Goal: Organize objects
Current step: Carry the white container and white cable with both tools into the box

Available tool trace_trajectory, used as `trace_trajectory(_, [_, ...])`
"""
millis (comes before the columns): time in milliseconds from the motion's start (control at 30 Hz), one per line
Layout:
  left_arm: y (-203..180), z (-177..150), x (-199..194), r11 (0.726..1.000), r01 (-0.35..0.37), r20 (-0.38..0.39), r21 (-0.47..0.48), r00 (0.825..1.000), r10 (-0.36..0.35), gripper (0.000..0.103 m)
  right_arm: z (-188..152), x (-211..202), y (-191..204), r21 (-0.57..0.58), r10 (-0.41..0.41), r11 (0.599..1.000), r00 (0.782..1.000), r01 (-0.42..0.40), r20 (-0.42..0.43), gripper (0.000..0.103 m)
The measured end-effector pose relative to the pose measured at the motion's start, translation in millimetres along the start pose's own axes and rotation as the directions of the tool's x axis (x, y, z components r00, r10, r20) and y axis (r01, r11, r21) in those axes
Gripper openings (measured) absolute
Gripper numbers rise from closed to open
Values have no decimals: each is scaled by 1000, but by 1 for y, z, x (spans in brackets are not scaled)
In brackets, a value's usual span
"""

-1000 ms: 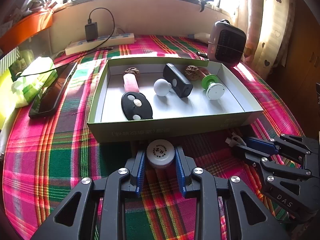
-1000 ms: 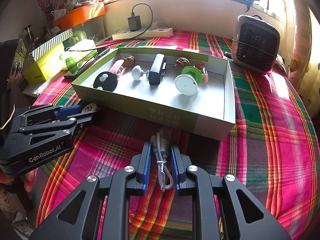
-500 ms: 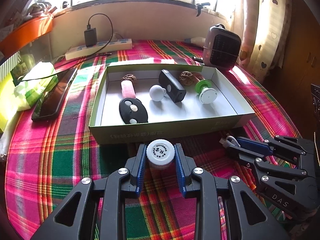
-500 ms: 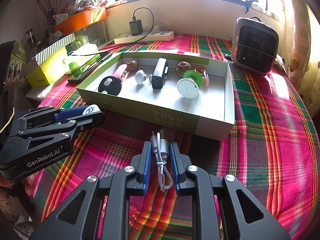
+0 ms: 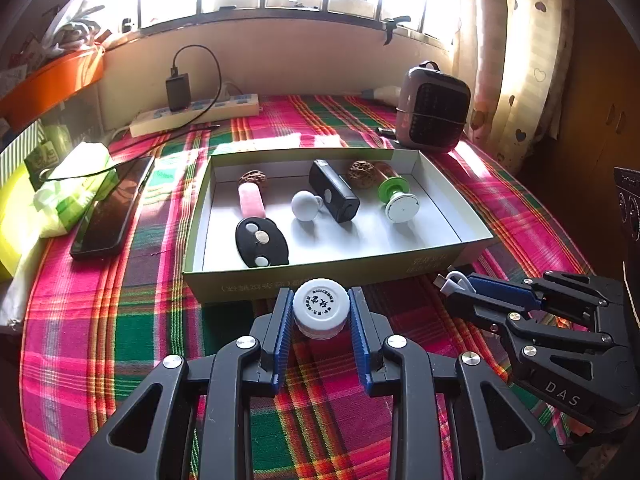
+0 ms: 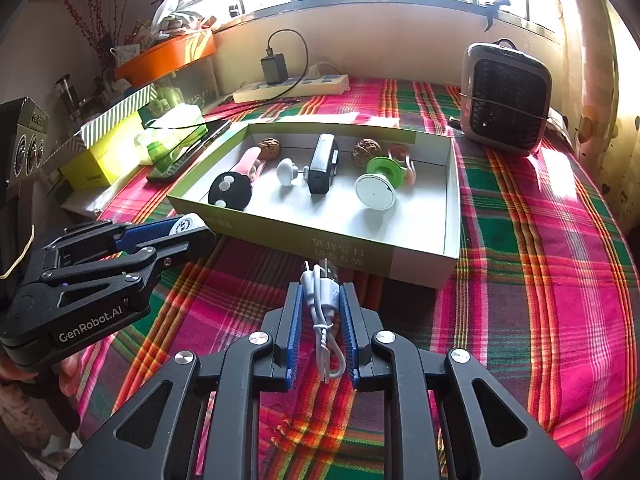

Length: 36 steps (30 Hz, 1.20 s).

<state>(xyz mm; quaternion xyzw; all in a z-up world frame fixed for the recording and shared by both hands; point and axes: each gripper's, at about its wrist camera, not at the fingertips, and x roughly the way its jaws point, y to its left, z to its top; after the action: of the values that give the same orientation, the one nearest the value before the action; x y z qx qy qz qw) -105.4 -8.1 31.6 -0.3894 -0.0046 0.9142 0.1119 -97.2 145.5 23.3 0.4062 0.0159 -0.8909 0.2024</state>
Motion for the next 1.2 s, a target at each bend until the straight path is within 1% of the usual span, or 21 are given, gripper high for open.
trace_trajectory(367, [-5, 10, -4, 1000, 9, 21, 21, 1000, -9, 25, 15, -8, -7, 19, 6, 1000, 1000, -7, 30, 20])
trace_trajectory(567, [-8, 19, -2, 999, 16, 31, 29, 999, -17, 25, 24, -8, -15, 36, -4, 999, 999, 3, 43, 20])
trace_trajectory(833, [-8, 28, 5, 999, 27, 30, 25, 999, -28, 25, 38, -5, -28, 68, -39, 997, 998, 35, 53, 20])
trace_trajectory(1200, [-6, 35, 24, 1000, 20, 7, 21, 1000, -20, 25, 60, 13, -47, 117, -90, 989, 995, 84, 46, 20])
